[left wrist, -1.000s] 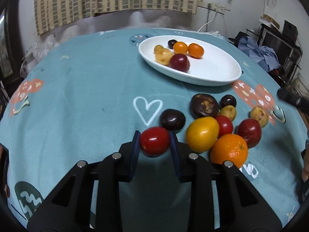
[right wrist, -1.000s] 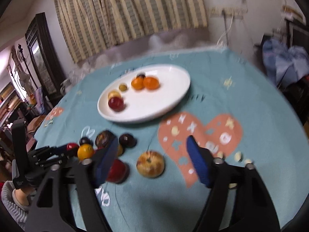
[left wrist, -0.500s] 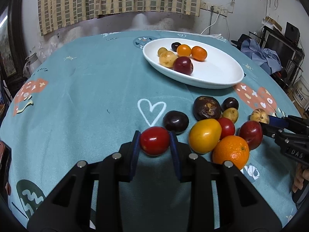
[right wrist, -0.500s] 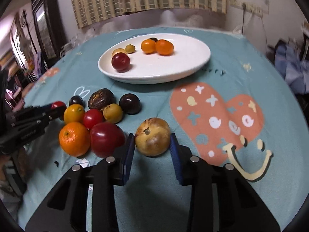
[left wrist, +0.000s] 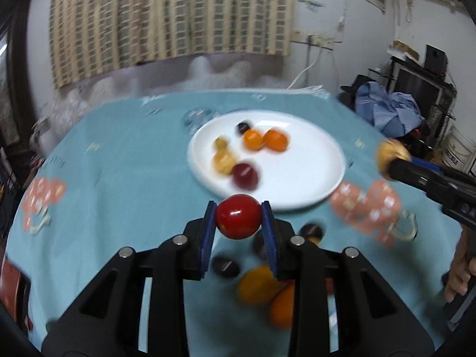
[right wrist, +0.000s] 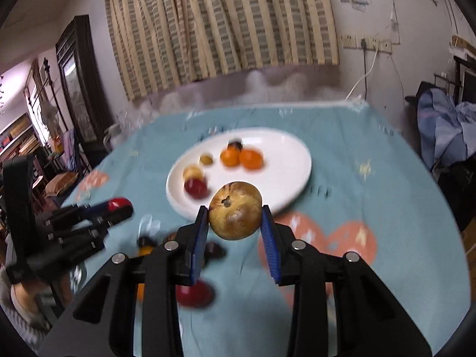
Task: Organize fruits
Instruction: 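Place the cherry tomato and brown pear on the white plate, then move the left tool back and grasp the large orange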
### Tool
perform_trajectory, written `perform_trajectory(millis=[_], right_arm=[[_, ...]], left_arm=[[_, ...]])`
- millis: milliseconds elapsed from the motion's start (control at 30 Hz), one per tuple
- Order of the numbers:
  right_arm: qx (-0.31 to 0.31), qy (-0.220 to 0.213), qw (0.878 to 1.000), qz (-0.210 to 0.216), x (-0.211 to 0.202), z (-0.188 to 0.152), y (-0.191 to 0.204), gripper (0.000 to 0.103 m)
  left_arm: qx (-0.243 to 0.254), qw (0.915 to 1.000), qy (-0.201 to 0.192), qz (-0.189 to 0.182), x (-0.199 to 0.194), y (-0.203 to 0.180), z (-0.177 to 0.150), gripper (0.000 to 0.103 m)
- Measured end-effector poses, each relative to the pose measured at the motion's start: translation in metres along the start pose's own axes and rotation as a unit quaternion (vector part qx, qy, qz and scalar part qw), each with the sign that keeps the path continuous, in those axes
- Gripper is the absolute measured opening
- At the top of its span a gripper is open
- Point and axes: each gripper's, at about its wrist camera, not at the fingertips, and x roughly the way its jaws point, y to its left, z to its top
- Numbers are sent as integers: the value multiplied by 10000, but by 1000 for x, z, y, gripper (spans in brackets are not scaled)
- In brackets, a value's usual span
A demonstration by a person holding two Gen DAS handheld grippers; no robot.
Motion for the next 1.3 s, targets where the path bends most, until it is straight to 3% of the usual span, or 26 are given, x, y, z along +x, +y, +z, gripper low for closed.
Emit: perform_trajectory(millis=[133, 333, 367, 400, 433, 567, 733, 833, 867, 1133, 1300], right_arm=[[268, 4, 9996, -22, 37, 25, -10, 36], [795, 155, 9965, -229, 90, 28, -34, 37], [829, 169, 9960, -291, 93, 26, -35, 45], [805, 205, 9959, -372, 95, 25, -35, 72], [666, 148, 9968, -423, 95, 25, -33, 76], [346, -182, 9983, -435, 77, 31, -23, 76], [612, -925, 9938, -13, 12, 49, -17, 76], [634, -1076, 9919, 225, -22, 49, -8, 89], [634, -1091, 9916, 294, -28, 45, -5, 94], [603, -510, 9965, 270, -41, -33, 3, 94], [966, -365, 9944, 218, -40, -57, -10, 94]], left_arm=[[203, 9997, 10, -144, 33, -34, 22, 31], [309, 9989, 324, -137, 80, -48, 21, 32], [302, 9988, 359, -148, 84, -47, 20, 41], [273, 9989, 362, -138, 87, -46, 18, 57], [196, 9991, 334, -178, 87, -42, 17, 70], [-4, 9991, 228, -359, 77, -32, 21, 71], [-108, 9998, -79, -130, 43, -17, 24, 76], [-289, 9992, -275, 27, 14, -2, 18, 84], [-356, 9989, -306, 84, 5, 3, 13, 85], [-587, 9982, 43, 81, -35, 16, -67, 92], [-341, 9994, 37, 22, -42, 2, -82, 92]])
